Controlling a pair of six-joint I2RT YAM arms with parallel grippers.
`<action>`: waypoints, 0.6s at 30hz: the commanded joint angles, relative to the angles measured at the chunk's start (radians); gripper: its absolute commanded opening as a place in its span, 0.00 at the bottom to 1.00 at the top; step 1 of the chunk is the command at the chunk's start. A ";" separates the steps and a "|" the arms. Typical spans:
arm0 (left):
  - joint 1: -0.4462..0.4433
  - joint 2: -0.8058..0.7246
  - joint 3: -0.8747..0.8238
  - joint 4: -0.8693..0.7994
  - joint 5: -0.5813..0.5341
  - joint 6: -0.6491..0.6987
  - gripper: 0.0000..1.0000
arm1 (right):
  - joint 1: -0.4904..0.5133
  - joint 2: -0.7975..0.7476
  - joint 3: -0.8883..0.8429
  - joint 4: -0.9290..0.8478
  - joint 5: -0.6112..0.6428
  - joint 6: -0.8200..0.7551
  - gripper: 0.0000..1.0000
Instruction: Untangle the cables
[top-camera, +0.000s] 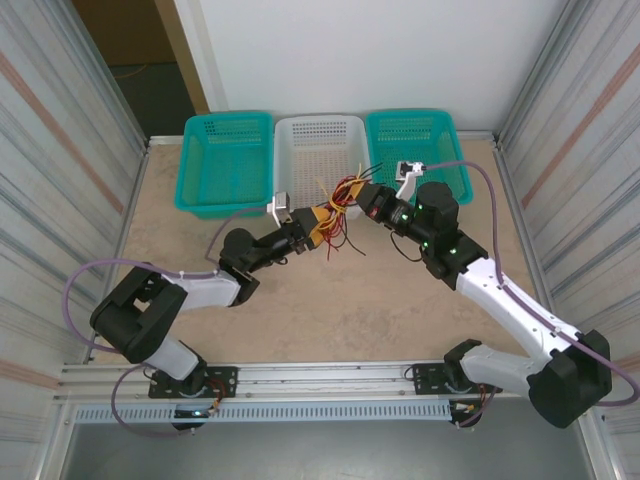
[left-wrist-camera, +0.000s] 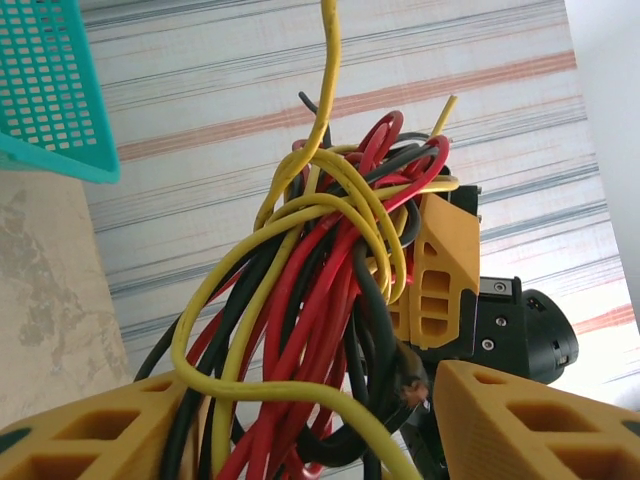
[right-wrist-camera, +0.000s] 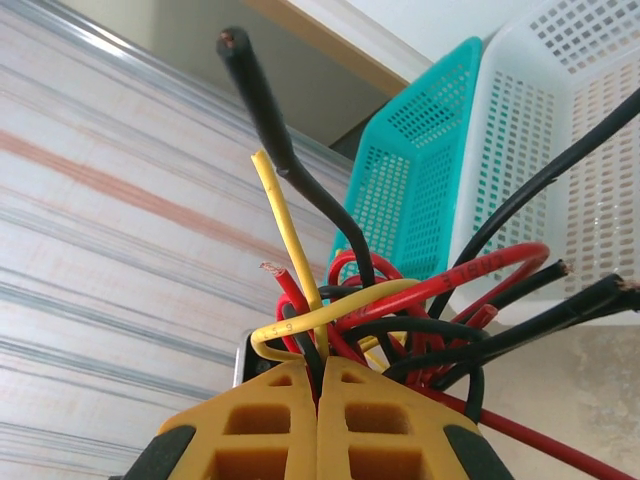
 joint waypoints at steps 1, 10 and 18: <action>-0.003 -0.018 0.040 0.057 0.017 -0.007 0.62 | 0.005 0.011 0.000 0.068 -0.058 0.039 0.00; 0.143 -0.143 -0.039 0.021 0.049 -0.045 0.78 | -0.009 0.003 -0.009 0.058 -0.068 0.043 0.00; 0.079 -0.162 0.014 -0.144 0.103 0.015 0.78 | 0.002 0.033 -0.006 0.101 -0.085 0.060 0.00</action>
